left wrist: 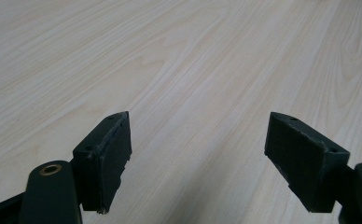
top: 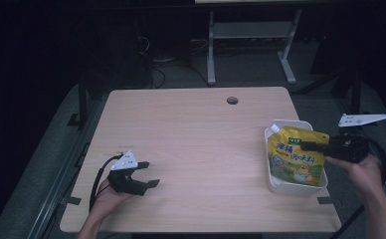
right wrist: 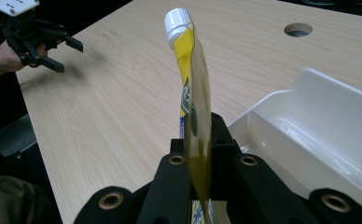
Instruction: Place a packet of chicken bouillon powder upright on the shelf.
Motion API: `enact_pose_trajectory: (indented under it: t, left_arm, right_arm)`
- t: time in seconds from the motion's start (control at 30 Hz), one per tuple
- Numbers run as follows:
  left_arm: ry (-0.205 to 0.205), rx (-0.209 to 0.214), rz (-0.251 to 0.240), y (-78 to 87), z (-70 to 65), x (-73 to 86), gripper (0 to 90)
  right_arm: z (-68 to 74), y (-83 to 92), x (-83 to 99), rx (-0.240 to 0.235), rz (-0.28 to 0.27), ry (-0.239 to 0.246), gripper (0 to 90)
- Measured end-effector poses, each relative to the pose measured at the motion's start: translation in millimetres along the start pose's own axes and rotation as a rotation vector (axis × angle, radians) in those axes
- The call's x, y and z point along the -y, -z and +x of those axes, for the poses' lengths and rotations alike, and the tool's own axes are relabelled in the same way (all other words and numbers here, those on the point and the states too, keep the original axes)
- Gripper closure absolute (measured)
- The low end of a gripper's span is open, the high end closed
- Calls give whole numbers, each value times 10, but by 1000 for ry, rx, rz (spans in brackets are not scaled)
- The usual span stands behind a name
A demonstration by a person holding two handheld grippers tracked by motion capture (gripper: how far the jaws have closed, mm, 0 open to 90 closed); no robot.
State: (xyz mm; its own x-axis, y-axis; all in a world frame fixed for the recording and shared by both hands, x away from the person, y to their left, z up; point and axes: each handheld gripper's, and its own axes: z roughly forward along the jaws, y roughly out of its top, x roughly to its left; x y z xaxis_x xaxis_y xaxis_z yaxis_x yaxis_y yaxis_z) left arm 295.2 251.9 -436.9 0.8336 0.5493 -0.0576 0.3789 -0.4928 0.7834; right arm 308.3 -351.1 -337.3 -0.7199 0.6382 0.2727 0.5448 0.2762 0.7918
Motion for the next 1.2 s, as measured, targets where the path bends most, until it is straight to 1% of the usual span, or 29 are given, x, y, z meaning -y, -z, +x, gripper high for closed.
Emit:
enact_pose_trajectory:
  t: [0.17,0.4,0.73,1.0,1.07,1.13,1.2]
  left_arm:
    - [-2,-2,-1,1,-1,0,225]
    - [-6,1,6,-9,-10,-3,225]
    - [-7,3,12,-24,-16,-2,225]
    - [-10,4,19,-30,-15,0,225]
    - [-9,4,21,-33,-18,1,224]
    - [-8,4,21,-33,-17,3,224]
    - [-7,5,20,-32,-11,7,224]
  right_arm:
    - [-20,13,45,-6,-14,-16,883]
    - [-31,48,103,7,-16,-27,881]
    - [-65,114,223,21,-18,-52,884]
    - [-103,157,306,36,-5,-73,890]
    - [-108,165,323,43,-6,-78,883]
    - [-111,171,336,41,-10,-81,873]
    - [-103,179,332,40,-12,-82,836]
